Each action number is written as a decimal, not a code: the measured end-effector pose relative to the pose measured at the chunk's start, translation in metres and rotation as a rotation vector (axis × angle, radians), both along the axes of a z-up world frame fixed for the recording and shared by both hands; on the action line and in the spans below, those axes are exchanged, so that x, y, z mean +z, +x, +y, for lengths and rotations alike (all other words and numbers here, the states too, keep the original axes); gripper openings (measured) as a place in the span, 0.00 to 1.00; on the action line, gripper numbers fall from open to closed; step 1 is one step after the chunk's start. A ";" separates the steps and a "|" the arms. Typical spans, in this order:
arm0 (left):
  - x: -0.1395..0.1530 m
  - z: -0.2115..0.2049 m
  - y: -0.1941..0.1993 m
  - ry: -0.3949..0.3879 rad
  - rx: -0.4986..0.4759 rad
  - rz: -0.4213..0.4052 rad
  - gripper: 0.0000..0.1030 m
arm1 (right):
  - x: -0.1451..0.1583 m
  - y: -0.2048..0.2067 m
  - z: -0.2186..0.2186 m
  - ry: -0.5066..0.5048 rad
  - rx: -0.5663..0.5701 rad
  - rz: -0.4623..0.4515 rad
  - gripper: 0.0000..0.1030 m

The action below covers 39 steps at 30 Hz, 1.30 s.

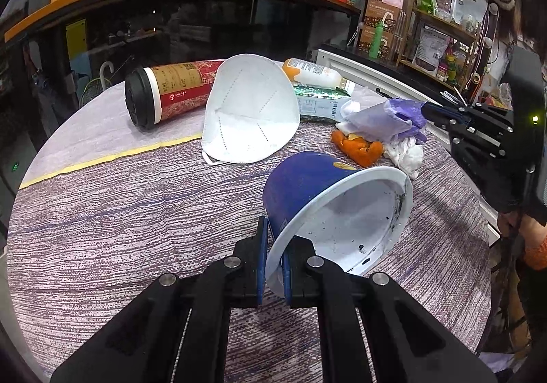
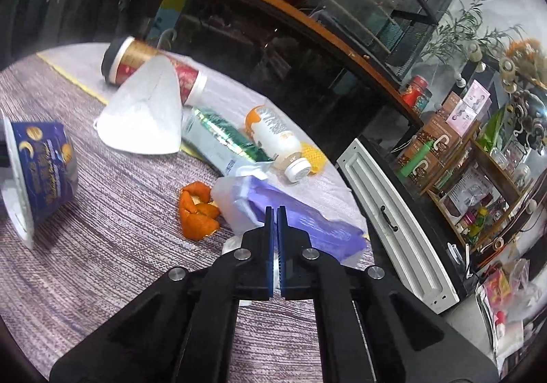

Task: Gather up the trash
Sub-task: 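Grasp the purple plastic bag with the right gripper while the left gripper holds the cup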

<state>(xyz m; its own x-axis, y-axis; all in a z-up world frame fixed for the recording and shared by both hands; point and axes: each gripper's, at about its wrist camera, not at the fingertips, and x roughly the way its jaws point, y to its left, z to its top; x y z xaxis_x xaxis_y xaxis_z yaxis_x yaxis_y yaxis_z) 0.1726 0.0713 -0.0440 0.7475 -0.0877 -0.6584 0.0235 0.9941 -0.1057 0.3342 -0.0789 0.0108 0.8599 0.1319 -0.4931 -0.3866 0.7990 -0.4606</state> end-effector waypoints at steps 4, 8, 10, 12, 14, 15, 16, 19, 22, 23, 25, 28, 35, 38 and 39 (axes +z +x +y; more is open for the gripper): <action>0.002 -0.004 -0.001 0.007 -0.007 -0.007 0.08 | 0.008 -0.003 -0.011 0.053 -0.002 0.033 0.03; 0.004 -0.006 -0.003 0.008 -0.011 -0.015 0.08 | 0.012 0.002 -0.016 0.104 0.010 0.068 0.92; 0.003 -0.006 -0.003 0.009 -0.011 -0.014 0.08 | 0.015 -0.001 -0.013 0.098 0.047 0.018 0.95; 0.003 -0.004 -0.002 0.009 -0.008 -0.012 0.08 | 0.014 0.007 -0.007 0.072 0.053 0.038 0.94; 0.002 -0.002 -0.001 0.005 -0.005 -0.007 0.08 | 0.011 0.019 0.001 0.040 0.076 0.081 0.94; 0.002 -0.001 -0.001 0.001 -0.004 -0.006 0.08 | 0.008 0.027 0.003 0.027 0.086 0.106 0.94; 0.002 0.000 -0.001 -0.002 -0.004 -0.005 0.08 | 0.005 0.034 0.004 0.013 0.086 0.118 0.94; 0.002 0.000 0.000 0.006 -0.012 -0.005 0.08 | -0.005 0.058 0.008 -0.042 0.090 0.175 0.94; 0.002 0.000 0.002 0.006 -0.017 -0.005 0.08 | -0.014 0.077 0.011 -0.075 0.088 0.210 0.76; 0.002 0.000 0.003 0.005 -0.018 -0.005 0.08 | -0.018 0.083 0.013 -0.073 0.089 0.241 0.52; 0.001 0.000 0.004 0.003 -0.019 -0.002 0.08 | -0.026 0.086 0.017 -0.092 0.102 0.274 0.41; 0.000 -0.001 0.005 0.002 -0.022 0.001 0.08 | -0.033 0.081 0.021 -0.098 0.122 0.271 0.21; 0.001 -0.003 0.003 0.004 -0.018 0.000 0.08 | -0.001 0.059 -0.001 0.096 0.106 0.217 0.18; 0.005 -0.006 0.000 0.002 -0.021 -0.010 0.08 | 0.016 0.045 -0.013 0.141 0.102 0.179 0.18; 0.007 -0.008 -0.002 0.001 -0.024 -0.014 0.08 | 0.023 0.037 -0.019 0.161 0.099 0.168 0.18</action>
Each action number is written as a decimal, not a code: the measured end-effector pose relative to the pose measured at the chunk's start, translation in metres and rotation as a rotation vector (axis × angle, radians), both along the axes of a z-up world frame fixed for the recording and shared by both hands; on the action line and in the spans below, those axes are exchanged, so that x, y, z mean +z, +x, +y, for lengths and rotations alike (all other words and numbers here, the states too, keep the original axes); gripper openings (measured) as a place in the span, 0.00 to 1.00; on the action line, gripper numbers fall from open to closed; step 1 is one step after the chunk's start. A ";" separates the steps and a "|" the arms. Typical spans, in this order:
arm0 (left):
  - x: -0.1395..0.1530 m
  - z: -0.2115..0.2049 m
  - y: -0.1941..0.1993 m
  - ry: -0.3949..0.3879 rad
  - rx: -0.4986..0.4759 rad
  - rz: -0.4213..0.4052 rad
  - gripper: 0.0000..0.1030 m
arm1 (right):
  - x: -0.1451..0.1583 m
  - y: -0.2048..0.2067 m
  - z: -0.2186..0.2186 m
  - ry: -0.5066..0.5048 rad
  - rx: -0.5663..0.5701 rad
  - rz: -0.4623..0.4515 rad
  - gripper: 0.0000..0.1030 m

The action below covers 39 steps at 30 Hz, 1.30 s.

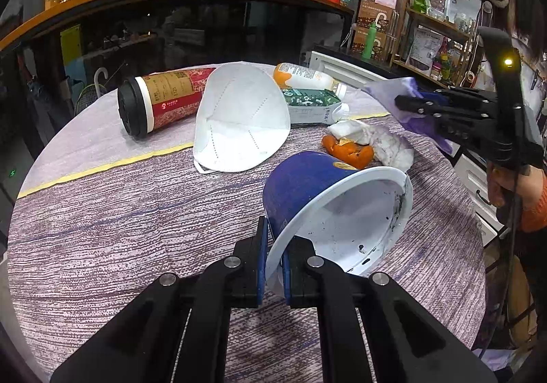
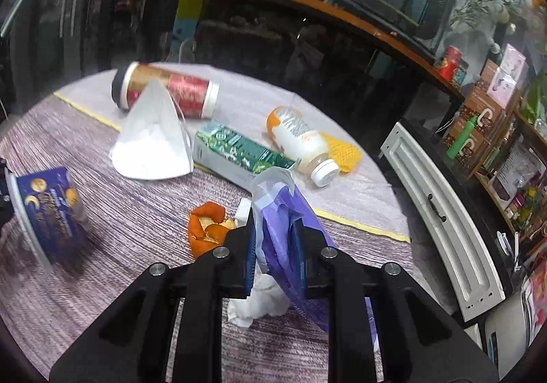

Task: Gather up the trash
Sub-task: 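Grasp the purple plastic bag with the right gripper while the left gripper holds the cup, then carry the purple bag over the bin and open the right gripper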

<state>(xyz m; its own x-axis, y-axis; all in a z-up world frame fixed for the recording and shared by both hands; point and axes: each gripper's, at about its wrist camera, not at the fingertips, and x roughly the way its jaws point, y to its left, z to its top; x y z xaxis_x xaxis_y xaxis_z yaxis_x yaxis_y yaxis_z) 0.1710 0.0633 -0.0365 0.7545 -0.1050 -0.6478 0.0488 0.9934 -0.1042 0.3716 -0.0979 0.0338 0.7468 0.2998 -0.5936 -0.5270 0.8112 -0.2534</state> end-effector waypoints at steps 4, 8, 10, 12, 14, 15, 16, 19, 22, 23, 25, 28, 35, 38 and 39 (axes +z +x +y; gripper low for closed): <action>0.009 -0.013 -0.005 -0.001 -0.028 -0.019 0.08 | 0.018 -0.026 -0.023 0.052 -0.032 -0.026 0.18; 0.014 -0.034 -0.007 -0.002 -0.070 -0.031 0.08 | 0.027 -0.057 -0.056 0.094 -0.094 -0.027 0.18; 0.016 -0.048 -0.007 -0.003 -0.101 -0.035 0.08 | 0.027 -0.071 -0.073 0.109 -0.124 -0.026 0.18; 0.017 -0.062 -0.008 0.000 -0.129 -0.037 0.08 | 0.024 -0.087 -0.093 0.132 -0.160 -0.010 0.18; 0.017 -0.076 -0.009 0.003 -0.158 -0.040 0.08 | 0.021 -0.101 -0.110 0.144 -0.185 -0.003 0.18; 0.018 -0.084 -0.009 0.004 -0.175 -0.041 0.08 | 0.017 -0.110 -0.119 0.149 -0.199 0.000 0.18; 0.018 -0.090 -0.009 0.004 -0.187 -0.042 0.08 | 0.014 -0.117 -0.127 0.150 -0.214 0.003 0.18; 0.018 -0.110 -0.010 -0.008 -0.229 -0.041 0.08 | 0.002 -0.133 -0.147 0.161 -0.256 0.021 0.18; 0.018 -0.126 -0.010 -0.021 -0.264 -0.034 0.08 | -0.011 -0.143 -0.167 0.164 -0.300 0.051 0.18; 0.018 -0.133 -0.010 -0.023 -0.276 -0.034 0.08 | -0.016 -0.146 -0.172 0.168 -0.312 0.059 0.18; 0.018 -0.145 -0.011 -0.020 -0.298 -0.036 0.08 | -0.027 -0.151 -0.185 0.173 -0.344 0.085 0.18; 0.018 -0.162 -0.013 -0.022 -0.331 -0.034 0.08 | -0.044 -0.154 -0.201 0.196 -0.382 0.127 0.19; 0.013 -0.195 -0.012 -0.022 -0.392 -0.014 0.08 | -0.089 -0.153 -0.220 0.226 -0.435 0.223 0.19; 0.009 -0.207 -0.010 -0.023 -0.412 0.001 0.08 | -0.112 -0.147 -0.227 0.239 -0.452 0.275 0.19; 0.007 -0.212 -0.010 -0.018 -0.419 0.005 0.08 | -0.121 -0.144 -0.229 0.242 -0.461 0.295 0.19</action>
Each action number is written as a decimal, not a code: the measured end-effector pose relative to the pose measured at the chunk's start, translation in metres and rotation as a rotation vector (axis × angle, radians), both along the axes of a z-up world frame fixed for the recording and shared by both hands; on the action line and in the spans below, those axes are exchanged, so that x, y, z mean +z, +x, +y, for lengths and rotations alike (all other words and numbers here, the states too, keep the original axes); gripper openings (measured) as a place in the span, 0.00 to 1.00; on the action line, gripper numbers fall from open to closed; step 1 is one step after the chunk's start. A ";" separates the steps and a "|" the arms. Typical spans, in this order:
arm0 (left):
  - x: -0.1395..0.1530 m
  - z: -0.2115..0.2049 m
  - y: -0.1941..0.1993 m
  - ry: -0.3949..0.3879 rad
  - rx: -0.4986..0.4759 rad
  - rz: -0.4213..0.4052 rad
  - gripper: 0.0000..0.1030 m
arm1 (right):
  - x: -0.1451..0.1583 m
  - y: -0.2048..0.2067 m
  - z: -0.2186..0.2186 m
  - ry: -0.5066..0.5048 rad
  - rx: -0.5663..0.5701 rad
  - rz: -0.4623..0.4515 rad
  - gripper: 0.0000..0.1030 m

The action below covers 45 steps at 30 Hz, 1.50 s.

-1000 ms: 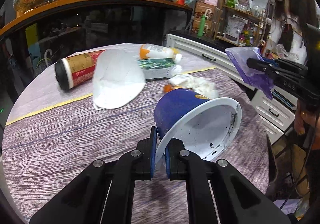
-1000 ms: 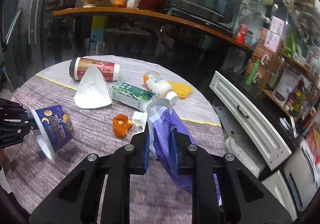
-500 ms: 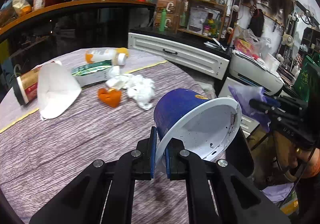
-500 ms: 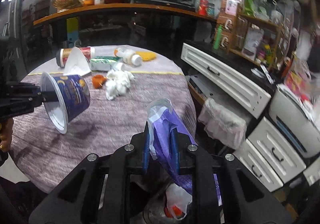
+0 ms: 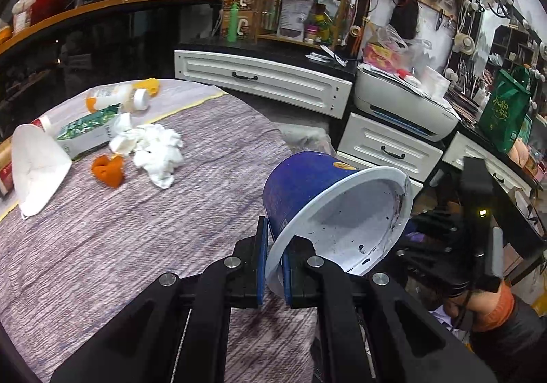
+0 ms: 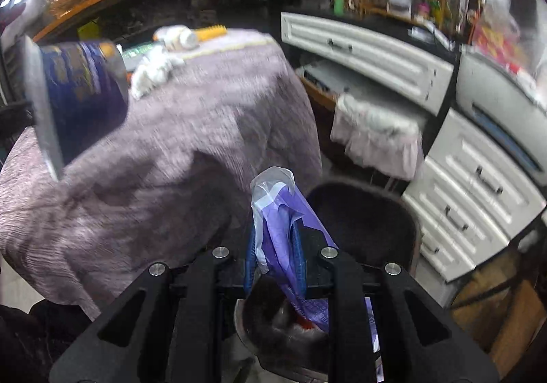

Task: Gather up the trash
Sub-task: 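Carry the purple bag over the bin and open the right gripper, then move the yogurt cup over the bin and open the left gripper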

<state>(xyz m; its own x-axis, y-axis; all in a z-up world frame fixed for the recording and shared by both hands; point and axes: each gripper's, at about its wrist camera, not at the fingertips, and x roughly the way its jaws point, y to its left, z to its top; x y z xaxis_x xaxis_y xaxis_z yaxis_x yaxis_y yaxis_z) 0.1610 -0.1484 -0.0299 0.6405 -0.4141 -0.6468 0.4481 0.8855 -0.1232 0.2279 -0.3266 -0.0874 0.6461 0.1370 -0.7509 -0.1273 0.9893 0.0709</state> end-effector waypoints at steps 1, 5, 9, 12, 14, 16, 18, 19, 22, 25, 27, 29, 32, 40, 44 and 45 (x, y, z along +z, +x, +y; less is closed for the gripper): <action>-0.002 -0.005 0.000 0.005 -0.008 0.004 0.08 | -0.007 0.002 -0.001 0.003 -0.005 0.015 0.19; -0.007 -0.017 -0.002 0.013 -0.031 0.014 0.08 | -0.044 0.013 -0.010 0.029 -0.039 0.093 0.19; -0.010 -0.027 -0.005 0.023 -0.051 0.016 0.08 | -0.077 0.021 -0.020 0.043 -0.089 0.144 0.20; -0.012 -0.034 -0.005 0.031 -0.063 0.017 0.08 | -0.093 0.022 -0.024 0.029 -0.111 0.172 0.26; -0.013 -0.038 -0.006 0.034 -0.071 0.018 0.08 | -0.099 0.021 -0.026 0.028 -0.122 0.183 0.41; -0.015 -0.044 -0.007 0.037 -0.081 0.022 0.08 | -0.102 0.018 -0.029 0.040 -0.134 0.181 0.60; -0.017 -0.048 -0.006 0.039 -0.090 0.029 0.08 | -0.098 0.014 -0.032 0.042 -0.147 0.159 0.69; -0.018 -0.049 -0.006 0.038 -0.094 0.031 0.08 | -0.096 0.013 -0.032 0.041 -0.147 0.152 0.69; -0.020 -0.056 -0.007 0.041 -0.108 0.037 0.08 | -0.087 0.010 -0.035 0.035 -0.154 0.135 0.69; -0.021 -0.061 -0.007 0.046 -0.119 0.041 0.08 | -0.074 0.002 -0.039 0.031 -0.166 0.106 0.70; -0.022 -0.064 -0.007 0.048 -0.124 0.044 0.08 | -0.065 -0.005 -0.040 0.009 -0.177 0.082 0.72; -0.024 -0.067 -0.006 0.048 -0.129 0.050 0.08 | -0.056 -0.011 -0.042 -0.020 -0.190 0.059 0.73; -0.026 -0.074 -0.004 0.045 -0.141 0.061 0.08 | -0.040 -0.023 -0.049 -0.054 -0.222 0.019 0.78; -0.036 -0.105 -0.005 0.073 -0.190 0.073 0.08 | -0.011 -0.055 -0.081 -0.088 -0.313 -0.038 0.80; -0.046 -0.122 -0.005 0.103 -0.216 0.084 0.08 | -0.002 -0.073 -0.096 -0.106 -0.356 -0.056 0.85; -0.049 -0.128 -0.005 0.113 -0.222 0.088 0.08 | -0.001 -0.077 -0.098 -0.110 -0.365 -0.060 0.85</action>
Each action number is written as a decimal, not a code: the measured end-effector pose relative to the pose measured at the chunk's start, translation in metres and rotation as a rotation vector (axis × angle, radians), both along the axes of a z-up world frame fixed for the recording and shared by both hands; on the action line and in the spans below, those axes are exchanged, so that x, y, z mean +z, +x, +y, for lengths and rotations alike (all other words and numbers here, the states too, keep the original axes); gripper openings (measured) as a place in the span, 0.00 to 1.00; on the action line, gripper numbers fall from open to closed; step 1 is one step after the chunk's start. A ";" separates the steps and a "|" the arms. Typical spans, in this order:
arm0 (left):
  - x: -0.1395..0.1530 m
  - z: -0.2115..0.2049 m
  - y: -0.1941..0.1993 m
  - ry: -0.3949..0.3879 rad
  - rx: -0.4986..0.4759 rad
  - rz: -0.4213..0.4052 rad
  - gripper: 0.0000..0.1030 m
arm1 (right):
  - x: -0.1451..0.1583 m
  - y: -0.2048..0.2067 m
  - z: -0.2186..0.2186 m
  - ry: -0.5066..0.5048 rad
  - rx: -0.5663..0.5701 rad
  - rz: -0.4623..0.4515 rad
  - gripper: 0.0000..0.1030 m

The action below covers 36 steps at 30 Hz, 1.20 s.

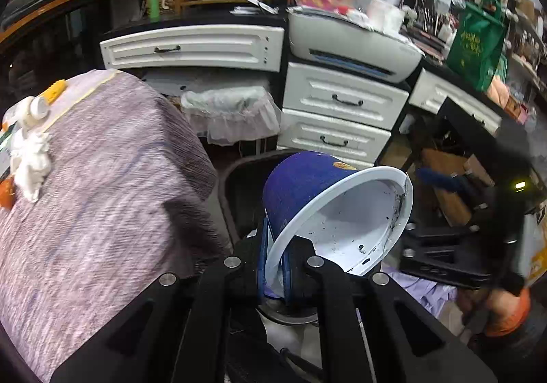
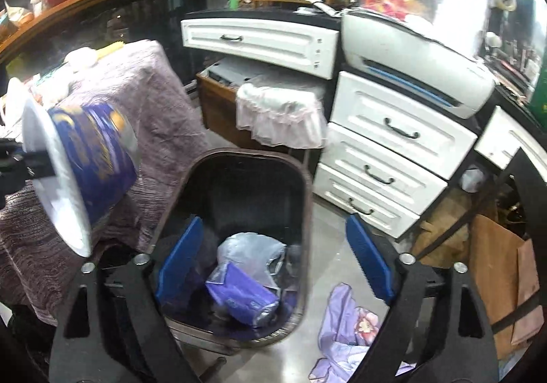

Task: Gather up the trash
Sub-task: 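Move the yogurt cup over the bin and open the left gripper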

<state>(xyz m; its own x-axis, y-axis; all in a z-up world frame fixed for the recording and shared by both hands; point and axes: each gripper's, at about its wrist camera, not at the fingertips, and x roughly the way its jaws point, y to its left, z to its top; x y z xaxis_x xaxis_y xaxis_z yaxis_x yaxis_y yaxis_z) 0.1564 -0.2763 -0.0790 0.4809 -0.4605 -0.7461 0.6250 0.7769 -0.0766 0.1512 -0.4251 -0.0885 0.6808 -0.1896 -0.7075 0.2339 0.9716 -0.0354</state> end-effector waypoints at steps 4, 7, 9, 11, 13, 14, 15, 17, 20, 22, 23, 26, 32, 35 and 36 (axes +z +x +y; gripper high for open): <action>-0.014 -0.019 0.002 0.037 -0.022 0.019 0.08 | 0.004 -0.013 -0.013 -0.002 -0.038 -0.014 0.85; -0.025 -0.032 0.003 0.067 -0.034 0.031 0.08 | 0.007 -0.021 -0.028 0.013 -0.083 -0.030 0.85; -0.032 -0.038 0.004 0.084 -0.040 0.045 0.08 | 0.011 -0.025 -0.035 0.034 -0.102 -0.045 0.85; -0.041 -0.044 0.006 0.098 -0.044 0.065 0.08 | 0.015 -0.030 -0.042 0.043 -0.117 -0.060 0.85; -0.051 -0.049 0.009 0.107 -0.047 0.094 0.08 | 0.018 -0.033 -0.046 0.046 -0.127 -0.071 0.88; -0.055 -0.052 0.010 0.114 -0.046 0.103 0.08 | 0.018 -0.034 -0.048 0.046 -0.130 -0.077 0.89; -0.059 -0.054 0.010 0.119 -0.048 0.109 0.08 | 0.019 -0.034 -0.049 0.048 -0.132 -0.081 0.90; -0.067 -0.060 0.012 0.137 -0.047 0.120 0.08 | 0.019 -0.036 -0.050 0.060 -0.133 -0.087 0.90; -0.078 -0.069 0.015 0.165 -0.043 0.126 0.08 | 0.018 -0.035 -0.050 0.072 -0.131 -0.088 0.90; -0.084 -0.072 0.018 0.181 -0.039 0.128 0.08 | 0.018 -0.035 -0.051 0.082 -0.129 -0.088 0.90; -0.087 -0.074 0.020 0.184 -0.037 0.133 0.08 | 0.018 -0.035 -0.051 0.088 -0.129 -0.089 0.90; -0.097 -0.077 0.025 0.187 -0.050 0.167 0.09 | 0.018 -0.036 -0.051 0.095 -0.127 -0.094 0.90; -0.100 -0.075 0.024 0.169 -0.056 0.175 0.41 | 0.018 -0.036 -0.051 0.100 -0.133 -0.096 0.90; -0.091 -0.074 0.019 0.150 -0.075 0.145 0.53 | 0.018 -0.036 -0.051 0.111 -0.134 -0.092 0.90; -0.088 -0.073 0.017 0.147 -0.080 0.137 0.54 | 0.018 -0.036 -0.051 0.110 -0.135 -0.093 0.90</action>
